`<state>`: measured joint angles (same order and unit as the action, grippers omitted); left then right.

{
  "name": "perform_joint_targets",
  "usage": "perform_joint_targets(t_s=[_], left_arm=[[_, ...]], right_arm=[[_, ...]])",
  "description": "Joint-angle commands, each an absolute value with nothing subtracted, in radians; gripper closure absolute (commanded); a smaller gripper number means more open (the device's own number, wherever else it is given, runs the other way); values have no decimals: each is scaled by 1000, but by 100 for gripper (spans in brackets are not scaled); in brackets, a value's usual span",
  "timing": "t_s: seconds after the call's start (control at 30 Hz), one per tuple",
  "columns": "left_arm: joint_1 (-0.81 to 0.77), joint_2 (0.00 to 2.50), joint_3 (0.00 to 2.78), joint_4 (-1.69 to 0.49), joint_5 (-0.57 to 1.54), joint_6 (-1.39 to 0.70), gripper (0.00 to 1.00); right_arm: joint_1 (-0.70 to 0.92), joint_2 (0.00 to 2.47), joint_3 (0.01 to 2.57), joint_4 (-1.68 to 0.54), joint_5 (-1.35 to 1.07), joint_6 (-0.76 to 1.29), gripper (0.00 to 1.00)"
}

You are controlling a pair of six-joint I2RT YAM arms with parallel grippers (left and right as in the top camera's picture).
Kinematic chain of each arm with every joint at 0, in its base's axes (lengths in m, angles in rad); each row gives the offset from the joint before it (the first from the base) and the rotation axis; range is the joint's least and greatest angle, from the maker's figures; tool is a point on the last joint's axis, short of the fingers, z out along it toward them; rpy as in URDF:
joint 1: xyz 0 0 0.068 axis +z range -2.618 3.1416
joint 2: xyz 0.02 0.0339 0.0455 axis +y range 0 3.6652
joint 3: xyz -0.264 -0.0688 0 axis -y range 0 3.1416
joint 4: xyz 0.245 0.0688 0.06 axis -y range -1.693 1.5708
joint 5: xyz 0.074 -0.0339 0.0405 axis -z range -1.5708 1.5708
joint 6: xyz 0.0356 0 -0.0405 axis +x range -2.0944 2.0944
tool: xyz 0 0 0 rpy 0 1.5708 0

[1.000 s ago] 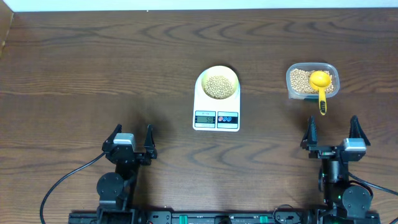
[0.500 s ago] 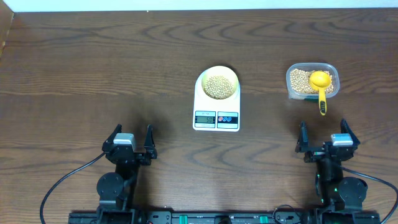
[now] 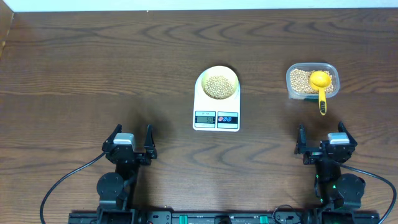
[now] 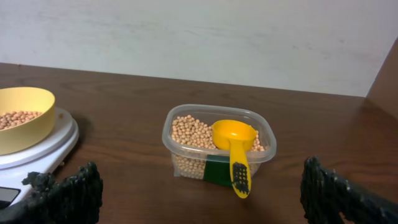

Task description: Scoop item into bowl and weigh 50g on scale

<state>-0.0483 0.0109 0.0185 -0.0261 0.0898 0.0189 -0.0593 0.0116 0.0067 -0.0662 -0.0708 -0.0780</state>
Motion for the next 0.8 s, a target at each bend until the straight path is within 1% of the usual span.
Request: perform_joint_targets(t_s=[0.0, 0.77], left_arm=[[-46, 4, 4, -64, 93, 7, 16], [-46, 4, 4, -64, 93, 7, 15]], right_arm=[[-52, 5, 6, -73, -58, -92, 1], [-51, 5, 6, -78, -47, -96, 1]])
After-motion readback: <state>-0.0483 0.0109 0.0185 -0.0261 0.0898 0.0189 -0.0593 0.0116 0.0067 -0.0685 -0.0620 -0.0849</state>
